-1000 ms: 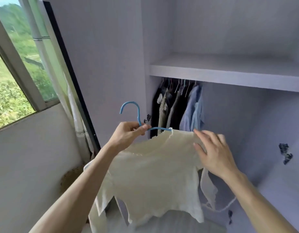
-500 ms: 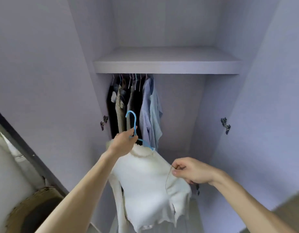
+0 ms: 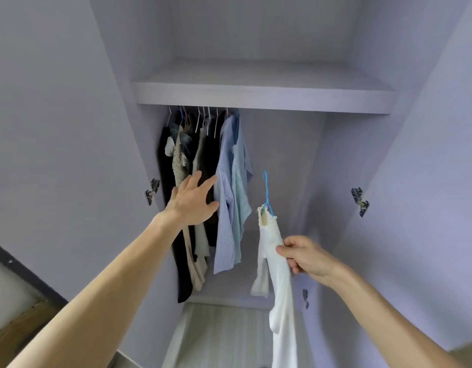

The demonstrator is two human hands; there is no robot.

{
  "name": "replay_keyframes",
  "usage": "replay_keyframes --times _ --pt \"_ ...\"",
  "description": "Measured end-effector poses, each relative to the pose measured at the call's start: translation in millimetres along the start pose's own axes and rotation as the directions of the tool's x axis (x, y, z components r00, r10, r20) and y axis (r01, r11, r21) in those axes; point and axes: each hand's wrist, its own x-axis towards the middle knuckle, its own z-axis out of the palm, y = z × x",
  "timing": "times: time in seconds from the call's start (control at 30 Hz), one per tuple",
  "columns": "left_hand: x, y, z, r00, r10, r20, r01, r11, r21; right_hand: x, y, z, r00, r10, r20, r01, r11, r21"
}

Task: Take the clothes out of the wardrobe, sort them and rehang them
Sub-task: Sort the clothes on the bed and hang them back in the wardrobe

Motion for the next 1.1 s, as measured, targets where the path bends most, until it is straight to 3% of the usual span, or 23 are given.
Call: replay_keyframes --times 0.2,0.37,0.57,0.67,0.87,1.1 --pt "80 -8 -56 0.939 0.066 -0.337 0.002 0.98 0.197 101 -47 -31 0.984 -0.152 -0.092 0.136 0.978 -0.155" --pt "155 5 -99 0.884 0.112 -0.455 0.014 0.964 0.264 182 -88 -59 0.957 -0.249 -0.148 0.207 0.945 -0.252" --pt "224 16 -98 0.886 0.077 -0.456 0.034 0.973 0.23 270 -131 -82 0.928 -0.336 -0.16 0.273 0.907 -0.321" --pt "238 13 -81 0.825 0.061 -0.562 0.041 0.985 0.167 305 -145 -86 0.919 -0.355 -0.171 0.271 0.885 -0.378" --pt "248 14 -67 0.763 0.038 -0.646 0.041 0.993 0.107 345 -131 -63 0.951 -0.288 -0.113 0.227 0.898 -0.378" --pt "249 17 -64 0.762 -0.021 -0.647 0.057 0.998 0.036 358 -111 -40 0.97 -0.231 -0.068 0.188 0.901 -0.39"
